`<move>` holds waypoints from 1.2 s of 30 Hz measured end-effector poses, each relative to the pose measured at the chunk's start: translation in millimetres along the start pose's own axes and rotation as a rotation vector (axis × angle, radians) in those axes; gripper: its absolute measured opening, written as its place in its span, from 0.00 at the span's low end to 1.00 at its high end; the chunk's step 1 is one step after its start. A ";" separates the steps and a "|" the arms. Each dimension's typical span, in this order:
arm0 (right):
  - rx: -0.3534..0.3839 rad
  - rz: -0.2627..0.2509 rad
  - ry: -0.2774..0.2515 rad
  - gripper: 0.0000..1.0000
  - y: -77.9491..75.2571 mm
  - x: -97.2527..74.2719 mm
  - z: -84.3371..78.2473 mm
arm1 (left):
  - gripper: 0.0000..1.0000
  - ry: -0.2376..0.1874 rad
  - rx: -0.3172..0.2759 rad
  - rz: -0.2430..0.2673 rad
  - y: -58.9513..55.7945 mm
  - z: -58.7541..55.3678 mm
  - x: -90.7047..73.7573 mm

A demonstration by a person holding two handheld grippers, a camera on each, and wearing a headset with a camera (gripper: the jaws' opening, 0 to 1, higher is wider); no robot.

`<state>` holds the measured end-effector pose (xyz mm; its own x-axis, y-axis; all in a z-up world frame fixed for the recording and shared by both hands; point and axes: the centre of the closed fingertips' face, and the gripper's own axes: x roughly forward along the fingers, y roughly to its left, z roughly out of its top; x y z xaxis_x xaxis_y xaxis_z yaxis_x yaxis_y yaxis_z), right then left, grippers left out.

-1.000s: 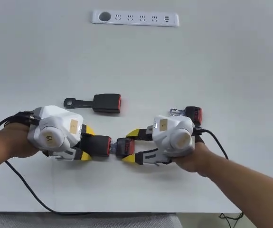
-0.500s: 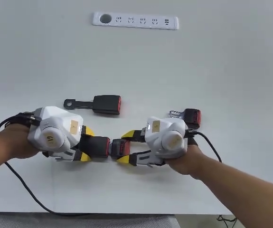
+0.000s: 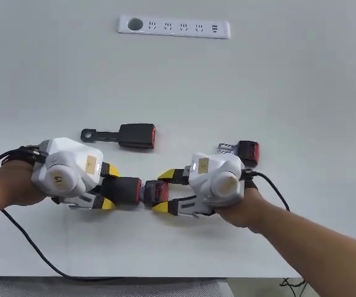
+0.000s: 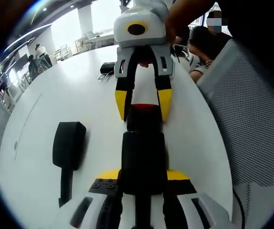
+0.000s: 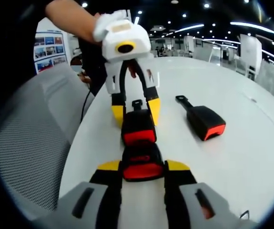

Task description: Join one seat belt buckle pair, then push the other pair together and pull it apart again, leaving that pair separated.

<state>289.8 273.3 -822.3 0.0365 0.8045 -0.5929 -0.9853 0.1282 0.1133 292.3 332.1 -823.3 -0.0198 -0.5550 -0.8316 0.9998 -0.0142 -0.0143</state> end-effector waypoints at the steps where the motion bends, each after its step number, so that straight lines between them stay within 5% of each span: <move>1: -0.007 -0.003 -0.002 0.33 0.2 0.6 0.5 | 0.33 -0.004 -0.001 -0.001 -0.1 0.1 -0.3; 14: -0.015 -0.003 -0.047 0.32 -0.4 -0.1 1.0 | 0.33 -0.080 -0.009 -0.019 0.5 -2.4 -3.5; 22: -0.006 -0.008 -0.085 0.32 -1.4 0.0 2.0 | 0.32 -0.165 -0.024 -0.032 -0.1 -2.1 -4.0; 36: 0.007 -0.015 -0.114 0.31 -3.6 -0.3 1.7 | 0.32 -0.234 -0.050 -0.053 1.5 -1.6 -3.0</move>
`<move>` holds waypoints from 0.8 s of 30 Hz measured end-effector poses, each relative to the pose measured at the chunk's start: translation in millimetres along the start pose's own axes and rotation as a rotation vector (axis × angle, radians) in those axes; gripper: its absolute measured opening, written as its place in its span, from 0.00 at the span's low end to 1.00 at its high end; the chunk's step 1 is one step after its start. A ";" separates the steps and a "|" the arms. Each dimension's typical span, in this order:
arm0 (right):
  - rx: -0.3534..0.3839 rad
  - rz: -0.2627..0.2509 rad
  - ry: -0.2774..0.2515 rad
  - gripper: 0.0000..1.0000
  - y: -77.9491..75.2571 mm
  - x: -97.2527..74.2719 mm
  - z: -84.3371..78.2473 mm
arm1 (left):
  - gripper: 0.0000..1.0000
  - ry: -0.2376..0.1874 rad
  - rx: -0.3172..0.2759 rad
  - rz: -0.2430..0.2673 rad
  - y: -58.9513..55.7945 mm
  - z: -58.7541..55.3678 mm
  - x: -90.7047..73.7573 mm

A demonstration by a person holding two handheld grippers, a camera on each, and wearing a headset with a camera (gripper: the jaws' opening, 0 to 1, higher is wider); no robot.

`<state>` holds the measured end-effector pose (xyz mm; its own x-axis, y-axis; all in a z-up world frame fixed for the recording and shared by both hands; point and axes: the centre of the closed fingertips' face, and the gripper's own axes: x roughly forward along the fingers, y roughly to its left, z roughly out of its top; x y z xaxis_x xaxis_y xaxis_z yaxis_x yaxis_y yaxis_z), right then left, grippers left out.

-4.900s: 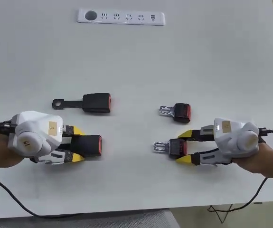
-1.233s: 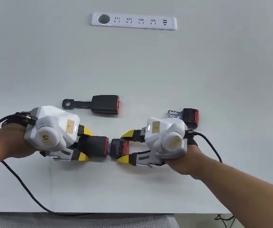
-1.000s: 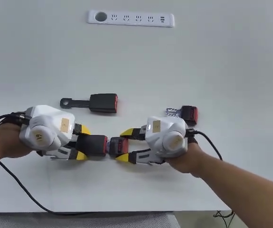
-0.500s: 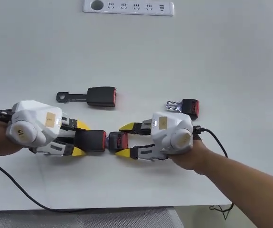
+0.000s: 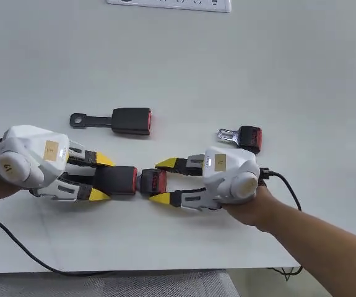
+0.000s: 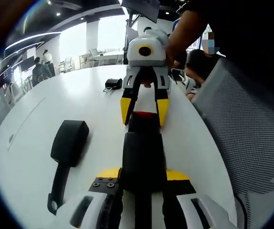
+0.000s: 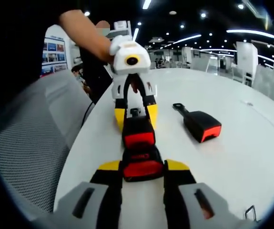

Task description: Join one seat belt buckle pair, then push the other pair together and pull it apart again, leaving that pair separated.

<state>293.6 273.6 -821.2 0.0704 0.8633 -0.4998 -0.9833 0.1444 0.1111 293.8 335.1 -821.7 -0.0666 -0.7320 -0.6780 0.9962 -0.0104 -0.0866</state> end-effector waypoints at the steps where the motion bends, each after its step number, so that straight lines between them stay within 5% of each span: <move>1: 0.002 0.000 -0.003 0.31 0.1 -0.1 0.1 | 0.32 -0.001 0.000 0.000 -0.1 0.1 0.1; 17: 0.010 -0.008 -0.002 0.33 0.8 0.2 0.9 | 0.33 -0.002 -0.022 0.000 0.9 1.3 1.5; 24: -0.029 -0.033 0.060 0.39 0.2 2.8 8.3 | 0.35 0.068 0.025 0.024 -0.2 2.3 3.9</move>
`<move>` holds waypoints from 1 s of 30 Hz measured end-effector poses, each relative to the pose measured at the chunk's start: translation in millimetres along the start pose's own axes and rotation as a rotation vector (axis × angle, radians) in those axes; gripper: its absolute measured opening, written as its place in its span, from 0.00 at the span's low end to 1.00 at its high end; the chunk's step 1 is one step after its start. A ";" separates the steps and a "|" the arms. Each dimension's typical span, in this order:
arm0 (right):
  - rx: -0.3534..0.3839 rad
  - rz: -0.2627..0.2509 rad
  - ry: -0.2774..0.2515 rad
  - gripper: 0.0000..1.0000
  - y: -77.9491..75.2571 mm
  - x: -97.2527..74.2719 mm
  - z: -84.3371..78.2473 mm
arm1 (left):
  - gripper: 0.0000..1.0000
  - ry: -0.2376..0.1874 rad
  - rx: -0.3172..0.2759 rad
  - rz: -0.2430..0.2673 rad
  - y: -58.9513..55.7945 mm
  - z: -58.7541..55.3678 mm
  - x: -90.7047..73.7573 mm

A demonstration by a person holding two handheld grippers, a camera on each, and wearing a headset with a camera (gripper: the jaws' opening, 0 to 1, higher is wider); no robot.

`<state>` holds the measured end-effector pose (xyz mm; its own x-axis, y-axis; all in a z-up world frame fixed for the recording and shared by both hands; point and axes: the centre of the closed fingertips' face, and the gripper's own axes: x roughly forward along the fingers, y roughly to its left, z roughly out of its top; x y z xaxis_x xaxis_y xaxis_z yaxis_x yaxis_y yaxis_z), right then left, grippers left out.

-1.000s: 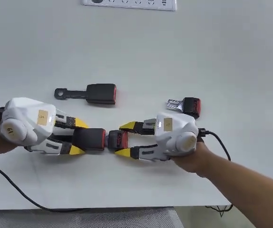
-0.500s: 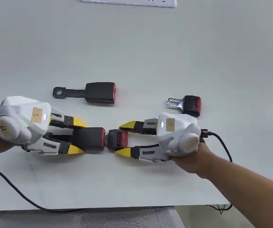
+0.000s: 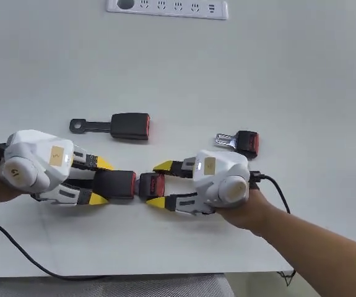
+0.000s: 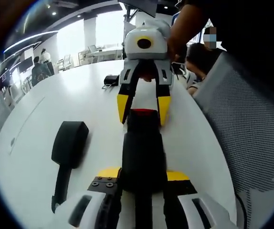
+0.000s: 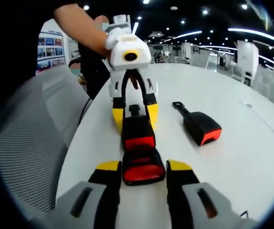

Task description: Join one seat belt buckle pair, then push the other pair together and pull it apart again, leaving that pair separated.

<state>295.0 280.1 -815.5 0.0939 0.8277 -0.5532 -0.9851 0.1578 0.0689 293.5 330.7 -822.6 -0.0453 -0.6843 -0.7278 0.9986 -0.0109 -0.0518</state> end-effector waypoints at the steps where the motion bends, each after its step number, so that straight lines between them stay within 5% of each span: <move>1: 0.032 0.016 -0.059 0.45 4.7 1.1 12.9 | 0.35 0.005 -0.031 0.015 1.9 0.9 0.2; 3: 0.045 -0.023 -0.063 0.66 0.5 0.4 20.5 | 0.42 0.017 -0.054 0.028 3.5 3.6 0.2; 5: 0.024 -0.046 -0.064 0.72 -1.8 -2.0 26.0 | 0.57 0.055 -0.061 0.057 7.2 3.3 -1.0; 7: 0.046 -0.061 -0.060 0.77 -5.1 -5.1 28.5 | 0.67 0.010 -0.052 0.082 9.7 15.0 -6.7; 9: 0.050 -0.081 -0.073 0.77 -10.0 -11.8 31.0 | 0.68 -0.040 -0.115 0.110 13.7 27.4 -16.4; 16: 0.075 -0.174 -0.084 0.79 -31.1 -49.0 28.6 | 0.75 -0.095 -0.074 0.203 30.0 53.0 -43.9; 30: 0.084 -0.300 -0.016 0.79 -88.2 -134.7 -9.6 | 0.77 -0.073 -0.043 0.245 74.8 65.2 -52.4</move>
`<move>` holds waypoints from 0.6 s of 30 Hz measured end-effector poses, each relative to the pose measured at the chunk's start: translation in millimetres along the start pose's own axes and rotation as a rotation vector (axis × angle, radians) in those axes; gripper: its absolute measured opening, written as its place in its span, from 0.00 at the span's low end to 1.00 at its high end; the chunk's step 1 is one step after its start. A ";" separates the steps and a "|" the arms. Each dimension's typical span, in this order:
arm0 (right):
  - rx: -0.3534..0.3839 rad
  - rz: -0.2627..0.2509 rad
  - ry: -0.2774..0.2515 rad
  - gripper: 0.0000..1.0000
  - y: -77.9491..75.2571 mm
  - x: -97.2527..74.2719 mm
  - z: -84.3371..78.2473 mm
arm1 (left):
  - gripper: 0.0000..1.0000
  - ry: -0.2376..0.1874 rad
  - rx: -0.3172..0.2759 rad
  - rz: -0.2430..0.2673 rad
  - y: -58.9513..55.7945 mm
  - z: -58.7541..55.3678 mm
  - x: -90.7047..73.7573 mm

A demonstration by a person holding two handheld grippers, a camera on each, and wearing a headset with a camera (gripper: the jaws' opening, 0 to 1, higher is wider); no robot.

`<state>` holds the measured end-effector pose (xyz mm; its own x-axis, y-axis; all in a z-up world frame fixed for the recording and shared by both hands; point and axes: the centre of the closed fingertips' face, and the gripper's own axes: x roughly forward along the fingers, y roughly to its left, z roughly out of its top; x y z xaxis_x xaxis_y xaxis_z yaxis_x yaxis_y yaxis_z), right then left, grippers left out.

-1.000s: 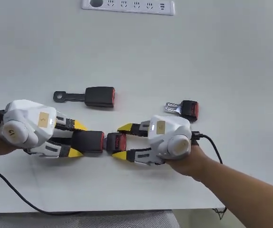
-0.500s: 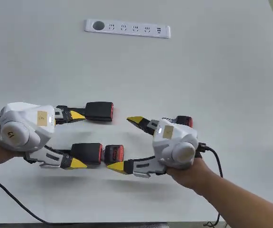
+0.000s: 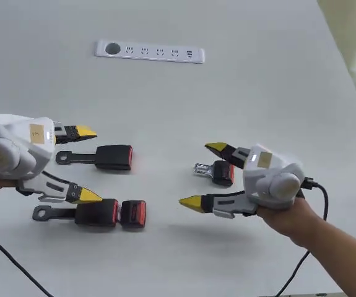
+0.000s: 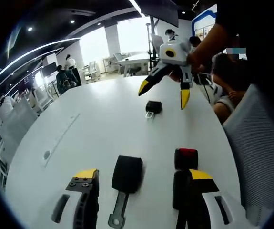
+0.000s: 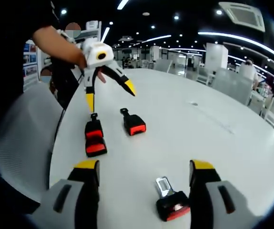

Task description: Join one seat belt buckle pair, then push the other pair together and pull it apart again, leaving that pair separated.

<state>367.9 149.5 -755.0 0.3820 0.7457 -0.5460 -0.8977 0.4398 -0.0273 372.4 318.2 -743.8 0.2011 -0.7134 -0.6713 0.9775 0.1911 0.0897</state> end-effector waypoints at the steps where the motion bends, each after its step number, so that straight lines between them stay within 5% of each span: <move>1: -0.006 -0.001 0.015 0.79 -6.3 -3.1 -3.8 | 0.77 0.001 -0.004 0.000 3.9 -0.3 1.2; 6: -0.003 0.011 0.033 0.79 -22.5 -11.6 -13.0 | 0.79 0.003 -0.017 0.001 15.2 -3.3 7.3; 18: 0.040 0.059 0.119 0.77 -43.4 -14.8 -54.6 | 0.77 0.074 -0.045 -0.036 26.0 -30.6 32.1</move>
<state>389.2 92.0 -791.4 0.2976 0.7075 -0.6410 -0.9076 0.4179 0.0399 402.3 320.8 -785.5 0.1593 -0.6691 -0.7259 0.9798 0.1975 0.0330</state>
